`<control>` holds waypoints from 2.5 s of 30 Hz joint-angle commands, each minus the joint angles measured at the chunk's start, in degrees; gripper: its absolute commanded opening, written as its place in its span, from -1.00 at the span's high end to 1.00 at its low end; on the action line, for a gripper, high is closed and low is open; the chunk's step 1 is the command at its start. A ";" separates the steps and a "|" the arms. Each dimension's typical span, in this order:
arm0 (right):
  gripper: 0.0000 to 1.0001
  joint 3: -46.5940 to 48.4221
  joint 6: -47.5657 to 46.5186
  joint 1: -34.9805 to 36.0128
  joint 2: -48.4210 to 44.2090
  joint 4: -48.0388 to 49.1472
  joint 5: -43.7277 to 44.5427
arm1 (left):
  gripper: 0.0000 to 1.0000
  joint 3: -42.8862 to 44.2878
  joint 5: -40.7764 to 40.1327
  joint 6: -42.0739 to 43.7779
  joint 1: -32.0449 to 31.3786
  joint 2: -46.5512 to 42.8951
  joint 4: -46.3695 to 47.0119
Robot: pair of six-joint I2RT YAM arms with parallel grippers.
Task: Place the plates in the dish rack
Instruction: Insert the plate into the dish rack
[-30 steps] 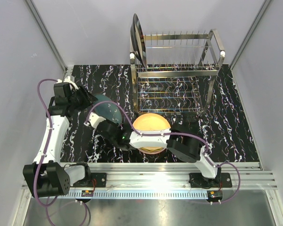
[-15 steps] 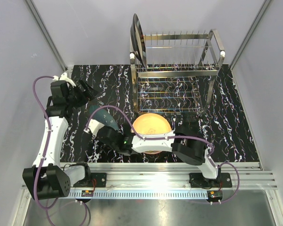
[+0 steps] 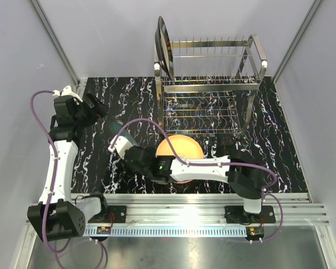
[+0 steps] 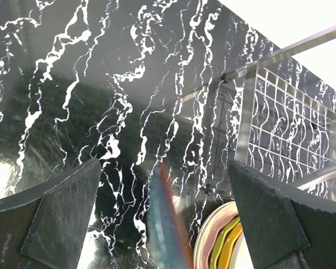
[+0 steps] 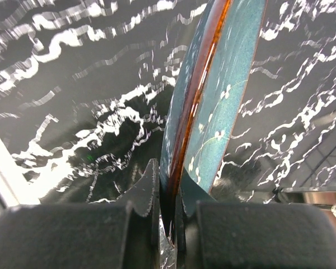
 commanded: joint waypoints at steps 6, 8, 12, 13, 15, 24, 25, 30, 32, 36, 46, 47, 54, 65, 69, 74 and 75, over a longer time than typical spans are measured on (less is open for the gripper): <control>1.00 3.07 -3.28 3.28 -13.80 4.80 -0.85 | -0.98 2.59 -1.71 0.81 0.54 -0.71 0.84; 1.00 4.04 -4.86 5.04 -14.59 3.48 -0.14 | -0.98 2.59 -1.97 0.72 0.36 -0.62 0.75; 1.00 4.83 -5.66 7.06 -17.48 0.49 0.91 | -0.98 2.68 -2.67 0.81 0.36 -0.79 0.49; 1.00 4.48 -5.83 7.50 -18.19 0.23 0.74 | -0.98 2.68 -2.94 0.72 0.45 -0.88 0.49; 1.00 4.30 -7.14 9.00 -19.77 -1.08 1.09 | -0.98 2.51 -3.03 0.63 0.36 -1.23 0.75; 1.00 0.00 -6.02 11.02 -29.16 -6.54 8.73 | -0.98 2.07 -5.40 0.45 0.36 -2.73 0.93; 1.00 -1.66 -5.66 11.20 -30.32 -6.45 9.17 | -0.98 1.89 -5.40 0.37 0.36 -2.82 0.93; 1.00 -3.35 -4.16 11.46 -36.73 -8.47 10.84 | -0.98 1.80 -4.96 0.19 0.36 -2.29 1.10; 1.00 -2.64 -4.51 11.81 -37.97 -10.05 11.81 | -0.98 1.80 -4.87 0.10 0.36 -2.29 1.10; 0.99 -1.68 -6.45 11.81 -42.35 -10.23 12.95 | -0.98 1.63 -4.87 0.01 0.36 -2.29 1.37; 1.00 7.98 -17.43 11.81 -44.22 -9.44 14.88 | -0.98 1.45 -5.22 0.10 0.36 -1.85 1.63; 1.00 9.91 -19.26 11.81 -43.52 -8.48 17.67 | -0.98 1.45 -5.22 0.10 0.36 -1.76 1.63; 1.00 16.69 -26.92 11.73 -42.02 -0.74 21.39 | -0.98 1.54 -5.14 0.19 0.36 -1.68 1.54; 1.00 28.81 -20.00 -2.56 -35.61 -11.80 17.72 | -0.98 1.71 -3.82 0.01 0.36 -0.88 1.46; 1.00 31.89 -12.27 -12.69 -33.32 -18.48 10.34 | -0.98 1.72 -3.55 0.10 0.36 -0.71 1.54; 1.00 39.78 -6.99 -21.22 -28.68 -24.28 1.38 | -0.98 1.80 -2.41 -0.07 0.36 0.17 1.63; 1.00 41.46 -6.11 -24.28 -27.61 -25.43 -0.21 | -0.98 1.89 -2.06 -0.07 0.36 0.35 1.54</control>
